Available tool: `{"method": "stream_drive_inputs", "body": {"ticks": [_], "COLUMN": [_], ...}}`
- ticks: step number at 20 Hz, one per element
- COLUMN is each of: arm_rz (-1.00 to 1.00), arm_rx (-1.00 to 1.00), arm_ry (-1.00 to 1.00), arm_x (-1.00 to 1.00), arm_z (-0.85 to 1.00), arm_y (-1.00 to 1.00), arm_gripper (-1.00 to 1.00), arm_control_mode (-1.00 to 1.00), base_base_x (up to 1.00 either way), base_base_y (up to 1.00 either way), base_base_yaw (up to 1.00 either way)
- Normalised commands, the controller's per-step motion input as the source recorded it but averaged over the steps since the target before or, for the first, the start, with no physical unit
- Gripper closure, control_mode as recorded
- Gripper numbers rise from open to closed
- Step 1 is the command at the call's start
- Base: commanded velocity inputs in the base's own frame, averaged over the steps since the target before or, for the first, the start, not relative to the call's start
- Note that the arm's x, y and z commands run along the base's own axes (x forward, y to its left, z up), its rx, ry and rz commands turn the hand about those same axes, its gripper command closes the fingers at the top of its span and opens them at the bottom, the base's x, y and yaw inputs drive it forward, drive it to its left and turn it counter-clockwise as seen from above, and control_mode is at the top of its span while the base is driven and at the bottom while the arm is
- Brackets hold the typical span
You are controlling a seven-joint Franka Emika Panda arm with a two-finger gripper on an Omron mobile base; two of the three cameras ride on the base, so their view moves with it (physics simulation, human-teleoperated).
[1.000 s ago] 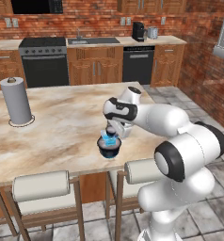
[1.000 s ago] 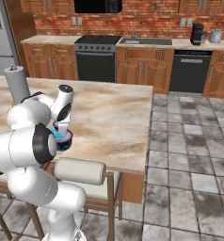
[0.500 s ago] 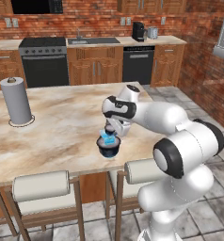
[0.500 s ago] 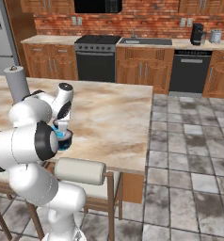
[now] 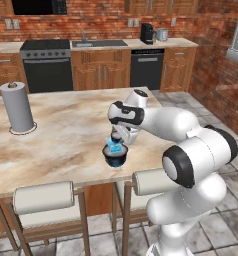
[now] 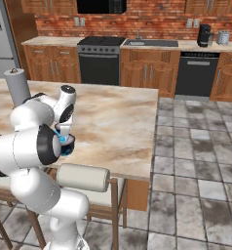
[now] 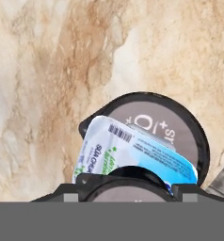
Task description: Stack the yogurt containers by placing the smaller containers on top of the larger containers.
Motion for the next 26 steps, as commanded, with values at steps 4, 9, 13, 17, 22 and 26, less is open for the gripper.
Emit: {"method": "stream_drive_inputs", "body": {"ticks": [4, 9, 13, 17, 22, 26], "arm_rz": [0.00, 0.00, 0.00, 0.00, 0.00, 0.00], "arm_rx": [0.00, 0.00, 0.00, 0.00, 0.00, 0.00], "arm_ry": [0.00, 0.00, 0.00, 0.00, 0.00, 0.00], "arm_x": [-0.10, -0.12, -0.12, -0.09, -0.05, -0.01], "arm_z": [-0.10, -0.12, -0.13, -0.14, -0.13, -0.11], "arm_y": [0.00, 0.00, 0.00, 0.00, -0.02, -0.01], "arm_gripper": [1.00, 1.00, 1.00, 1.00, 1.00, 1.00], "arm_control_mode": [-1.00, -1.00, -1.00, -1.00, -1.00, -1.00], "base_base_x": [0.00, 0.00, 0.00, 0.00, 0.00, 0.00], "base_base_y": [0.00, 0.00, 0.00, 0.00, 0.00, 0.00], "base_base_yaw": [0.00, 0.00, 0.00, 0.00, 0.00, 0.00]}}
